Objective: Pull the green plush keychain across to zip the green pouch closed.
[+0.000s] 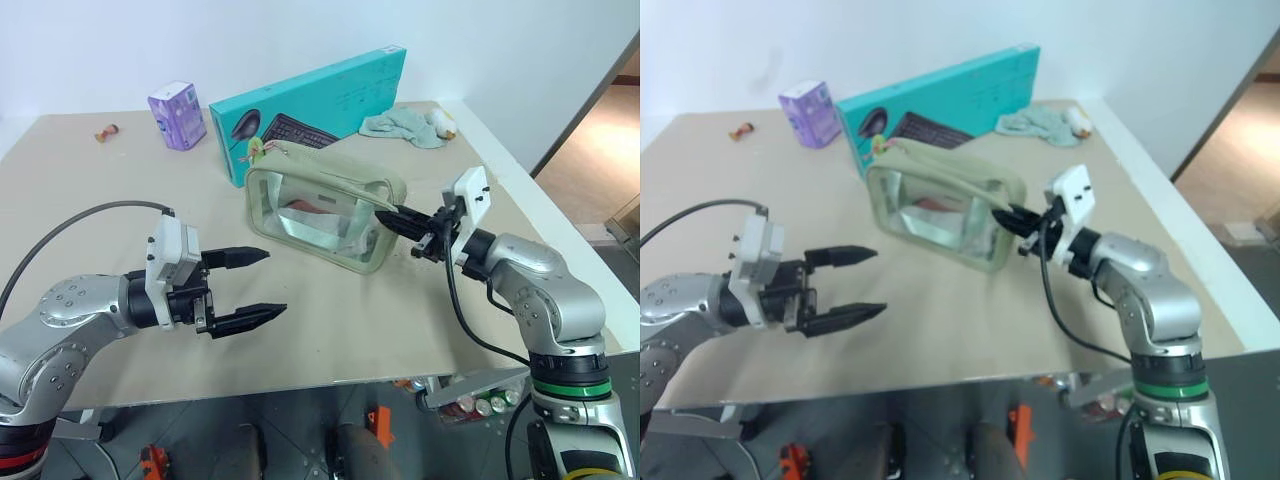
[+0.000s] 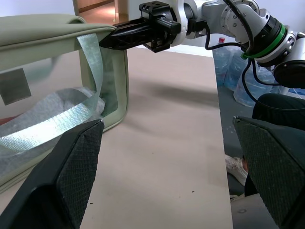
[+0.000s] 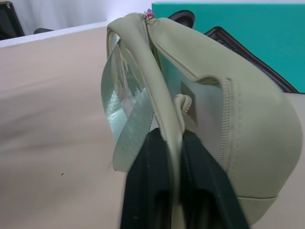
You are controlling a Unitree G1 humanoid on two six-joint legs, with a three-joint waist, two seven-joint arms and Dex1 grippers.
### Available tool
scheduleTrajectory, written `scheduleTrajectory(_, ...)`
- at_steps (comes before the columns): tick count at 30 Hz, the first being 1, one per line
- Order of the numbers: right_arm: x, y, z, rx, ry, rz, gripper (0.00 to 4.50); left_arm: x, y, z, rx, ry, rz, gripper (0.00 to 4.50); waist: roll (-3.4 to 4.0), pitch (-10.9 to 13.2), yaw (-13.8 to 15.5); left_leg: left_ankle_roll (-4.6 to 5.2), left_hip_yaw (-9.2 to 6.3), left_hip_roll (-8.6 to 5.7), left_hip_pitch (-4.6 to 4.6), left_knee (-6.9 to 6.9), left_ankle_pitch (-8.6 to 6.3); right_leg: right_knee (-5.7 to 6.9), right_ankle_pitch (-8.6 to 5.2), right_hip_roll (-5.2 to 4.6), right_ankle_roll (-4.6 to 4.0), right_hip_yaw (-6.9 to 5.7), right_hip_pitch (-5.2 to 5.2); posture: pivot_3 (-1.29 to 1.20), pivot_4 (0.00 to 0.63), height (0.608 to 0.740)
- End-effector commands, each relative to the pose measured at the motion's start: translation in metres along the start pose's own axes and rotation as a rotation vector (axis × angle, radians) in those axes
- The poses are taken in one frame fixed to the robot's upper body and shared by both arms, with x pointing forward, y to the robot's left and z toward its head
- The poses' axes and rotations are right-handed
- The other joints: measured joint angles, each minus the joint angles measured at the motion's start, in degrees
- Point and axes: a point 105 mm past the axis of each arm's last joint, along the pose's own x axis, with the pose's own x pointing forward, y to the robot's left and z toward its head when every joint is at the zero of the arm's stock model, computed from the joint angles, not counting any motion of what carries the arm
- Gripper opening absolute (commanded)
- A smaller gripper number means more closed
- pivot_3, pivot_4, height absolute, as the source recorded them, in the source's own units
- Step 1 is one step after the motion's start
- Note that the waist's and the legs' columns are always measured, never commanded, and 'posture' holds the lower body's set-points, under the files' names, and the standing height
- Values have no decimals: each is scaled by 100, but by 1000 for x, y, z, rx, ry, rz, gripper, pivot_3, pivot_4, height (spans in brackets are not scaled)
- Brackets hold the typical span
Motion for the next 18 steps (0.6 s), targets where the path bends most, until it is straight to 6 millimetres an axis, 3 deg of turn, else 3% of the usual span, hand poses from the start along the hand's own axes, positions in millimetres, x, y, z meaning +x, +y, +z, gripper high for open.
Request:
scheduleTrajectory(1,3,5,8,-59,-17,46,60,-1,-2,6,32,-15,9,4500,0,0,-4,0,0,0,1,0,0,0,1,1,-1,1,0,0,150,740)
scheduleTrajectory(5,6,6,14,-101,-38,123,60,-4,2,4,24,-15,42,4500,0,0,-16,0,0,2,3,0,0,0,3,4,-2,3,0,0,150,740)
scheduleTrajectory(12,6,-7,41,-183,-107,343,60,-7,1,1,13,-16,74,4500,-2,3,-32,1,10,5,4,0,1,0,8,14,-10,6,-1,0,150,740)
scheduleTrajectory(18,12,-23,32,-204,-51,487,60,-11,-3,-1,4,-8,111,4500,-4,5,-26,3,28,7,-1,-2,-1,-5,8,14,-10,10,-7,0,150,740)
